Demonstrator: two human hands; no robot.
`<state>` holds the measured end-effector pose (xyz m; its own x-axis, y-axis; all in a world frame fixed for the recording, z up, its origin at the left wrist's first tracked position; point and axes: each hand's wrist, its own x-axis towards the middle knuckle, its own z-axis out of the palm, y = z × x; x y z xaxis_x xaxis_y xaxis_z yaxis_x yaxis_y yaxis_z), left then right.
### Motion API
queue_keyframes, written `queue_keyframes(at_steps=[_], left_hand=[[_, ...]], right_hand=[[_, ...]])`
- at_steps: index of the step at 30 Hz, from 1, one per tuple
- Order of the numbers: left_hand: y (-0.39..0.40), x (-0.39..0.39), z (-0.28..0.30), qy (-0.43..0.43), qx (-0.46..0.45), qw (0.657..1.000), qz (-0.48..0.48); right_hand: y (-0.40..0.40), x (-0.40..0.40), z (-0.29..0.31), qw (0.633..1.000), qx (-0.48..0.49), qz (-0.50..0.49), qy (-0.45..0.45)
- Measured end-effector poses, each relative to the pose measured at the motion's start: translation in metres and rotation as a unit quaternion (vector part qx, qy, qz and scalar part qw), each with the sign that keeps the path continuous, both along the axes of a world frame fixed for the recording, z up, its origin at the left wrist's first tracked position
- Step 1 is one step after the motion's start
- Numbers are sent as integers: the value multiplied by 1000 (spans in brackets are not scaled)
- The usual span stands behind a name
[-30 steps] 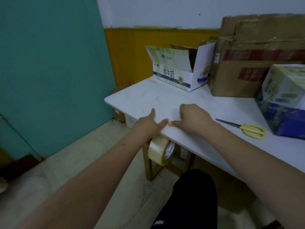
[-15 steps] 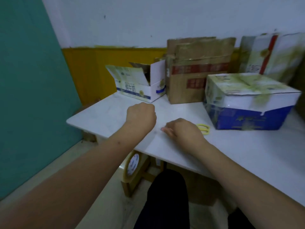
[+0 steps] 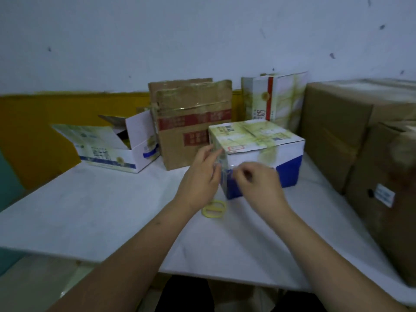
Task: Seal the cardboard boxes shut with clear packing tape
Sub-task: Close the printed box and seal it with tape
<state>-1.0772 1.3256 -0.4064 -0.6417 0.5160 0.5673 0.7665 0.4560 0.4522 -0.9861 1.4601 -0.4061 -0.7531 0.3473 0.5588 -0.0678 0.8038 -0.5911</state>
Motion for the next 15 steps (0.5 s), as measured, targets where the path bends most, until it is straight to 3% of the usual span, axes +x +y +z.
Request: queue_keyframes(at_steps=[3,5,7,9,10,15], left_hand=[[33,0,9,-8,-5,1000,-18],[57,1,14,-66,56,996,-8],[76,4,18,-140,143,979,25],[89,3,14,-221,254,941,37],[92,3,11,-262,304,915,29],[95,1,4,-400,426,812,-3]], right_hand=[[52,5,39,978,23,-154,140],[84,-6,47,972,20,-196,128],[111,-21,47,975,-126,-178,52],[123,-32,46,935,-332,-122,-22],[126,-35,44,920,-377,-98,-47],[125,-23,31,930,-359,-80,7]])
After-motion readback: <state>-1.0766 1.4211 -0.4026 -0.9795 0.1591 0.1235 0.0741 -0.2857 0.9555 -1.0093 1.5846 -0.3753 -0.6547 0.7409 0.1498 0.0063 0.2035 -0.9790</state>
